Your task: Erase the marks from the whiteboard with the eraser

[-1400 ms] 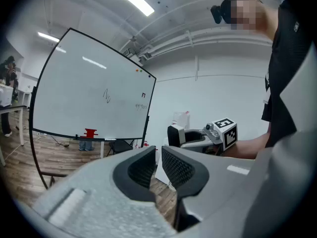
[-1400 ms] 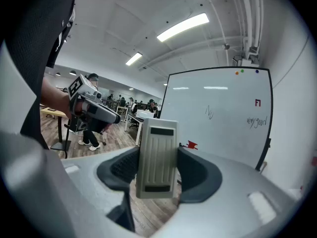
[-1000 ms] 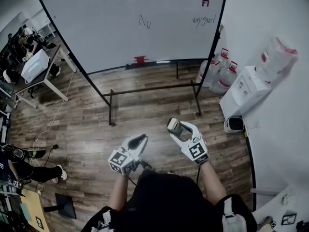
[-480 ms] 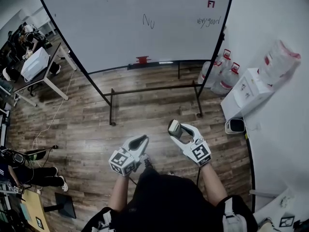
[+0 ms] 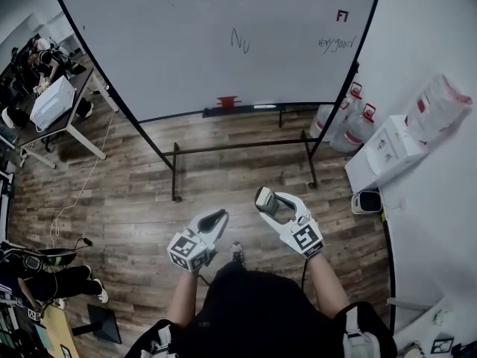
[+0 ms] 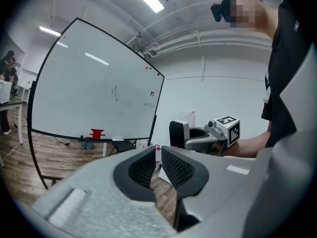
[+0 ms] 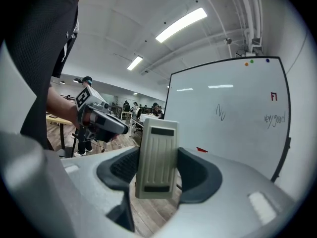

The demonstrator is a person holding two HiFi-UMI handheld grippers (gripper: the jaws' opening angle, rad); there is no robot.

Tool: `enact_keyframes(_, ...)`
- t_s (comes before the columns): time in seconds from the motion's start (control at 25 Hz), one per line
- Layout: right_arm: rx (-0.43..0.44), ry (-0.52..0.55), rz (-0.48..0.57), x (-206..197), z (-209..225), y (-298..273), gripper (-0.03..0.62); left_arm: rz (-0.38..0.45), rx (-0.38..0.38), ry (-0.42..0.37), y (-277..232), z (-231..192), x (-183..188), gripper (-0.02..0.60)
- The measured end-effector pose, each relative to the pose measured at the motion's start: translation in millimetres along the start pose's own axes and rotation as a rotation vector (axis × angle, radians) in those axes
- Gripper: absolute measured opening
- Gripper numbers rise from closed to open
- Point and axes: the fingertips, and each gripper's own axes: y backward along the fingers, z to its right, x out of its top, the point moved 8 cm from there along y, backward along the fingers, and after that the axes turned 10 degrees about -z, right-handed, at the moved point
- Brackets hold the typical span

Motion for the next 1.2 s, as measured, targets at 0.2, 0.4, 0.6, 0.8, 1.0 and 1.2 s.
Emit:
enact_keyframes(0.2,-0.033,-0.015,-0.007,7.4,18.3,-26.4,0.245,-0.024,-0.014,-0.052,-15.8,-36.2,14.9,0.046)
enact_keyframes(0.4,-0.058,-0.037,-0.044,5.8,28.6,-48.7,0.245,-0.039,-0.041,-0.042,-25.5,-65.8,15.4,0.046)
enact_keyframes(0.6,-0.084,-0.049,-0.059,11.4,41.1,-71.9,0.245,-0.041,-0.076,-0.041,-37.3,-92.8,22.4,0.046)
enact_keyframes(0.8,-0.108,-0.057,-0.069,17.0,47.6,-91.2,0.245,-0.048,-0.106,-0.049,-44.5,-116.7,29.9,0.046)
enact_keyframes(1.0,-0.137,-0.068,-0.075,19.5,56.8,-107.9,0.245,-0.059,-0.134,-0.06,-53.0,-137.2,35.6,0.048)
enact_keyframes(1.2,-0.135,-0.077,-0.086,15.6,65.2,-117.6,0.245,-0.058,-0.132,-0.06,-61.1,-148.8,39.7,0.046)
